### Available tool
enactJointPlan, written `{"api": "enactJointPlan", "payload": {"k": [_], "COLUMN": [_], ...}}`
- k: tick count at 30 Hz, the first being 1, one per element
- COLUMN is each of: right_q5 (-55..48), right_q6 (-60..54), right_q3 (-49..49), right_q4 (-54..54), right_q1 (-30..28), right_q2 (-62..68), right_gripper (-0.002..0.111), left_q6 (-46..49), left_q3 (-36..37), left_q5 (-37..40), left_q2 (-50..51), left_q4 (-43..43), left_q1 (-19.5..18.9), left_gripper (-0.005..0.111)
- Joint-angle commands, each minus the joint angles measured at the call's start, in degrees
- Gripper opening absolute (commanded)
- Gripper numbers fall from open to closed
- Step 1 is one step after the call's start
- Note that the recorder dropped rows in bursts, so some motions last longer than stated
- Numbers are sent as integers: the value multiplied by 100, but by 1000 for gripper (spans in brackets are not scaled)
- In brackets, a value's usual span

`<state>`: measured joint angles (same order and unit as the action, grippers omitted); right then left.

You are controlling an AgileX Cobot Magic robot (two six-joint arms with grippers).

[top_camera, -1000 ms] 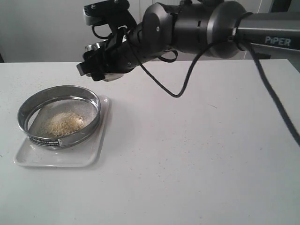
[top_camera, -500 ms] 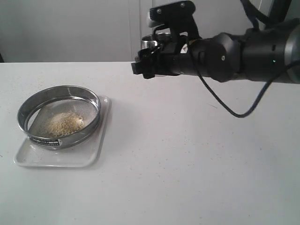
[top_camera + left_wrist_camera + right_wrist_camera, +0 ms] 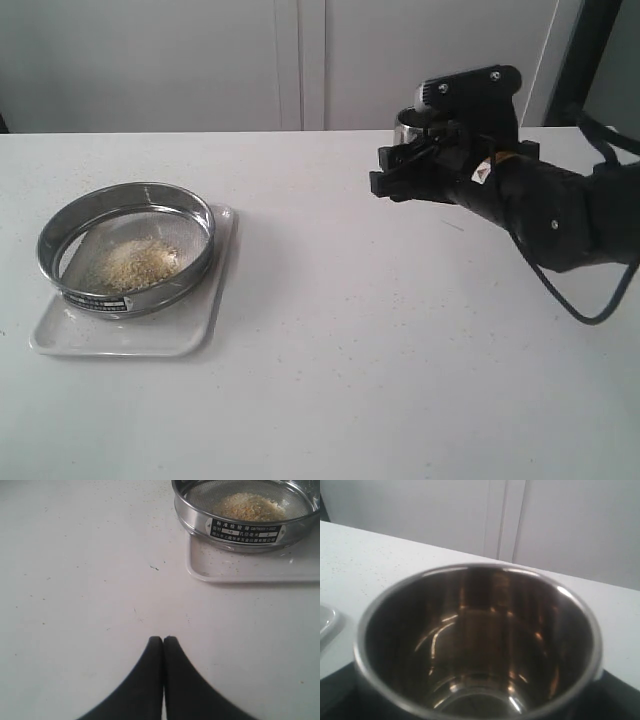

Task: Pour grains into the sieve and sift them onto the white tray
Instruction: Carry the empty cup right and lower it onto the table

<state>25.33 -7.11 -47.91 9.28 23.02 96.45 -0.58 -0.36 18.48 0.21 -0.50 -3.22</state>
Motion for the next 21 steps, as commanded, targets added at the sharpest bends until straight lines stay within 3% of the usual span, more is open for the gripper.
{"api": "enactJointPlan", "payload": {"k": [1,21], "right_q5": [1094,3995], "right_q6": [1005,1274], "right_q3": [422,699], "right_q4": [-1233,-1489], "right_q1": [-236,-604], "right_q2": [-52,1902], "right_gripper": [0,0], "left_q6": [-25,-25], "left_q3": [36,36], "left_q5": [56,56], "left_q2": [-21,-21], "left_q4": [-28,-28], "left_q1": [-19,-19], "left_gripper": [0,0]}}
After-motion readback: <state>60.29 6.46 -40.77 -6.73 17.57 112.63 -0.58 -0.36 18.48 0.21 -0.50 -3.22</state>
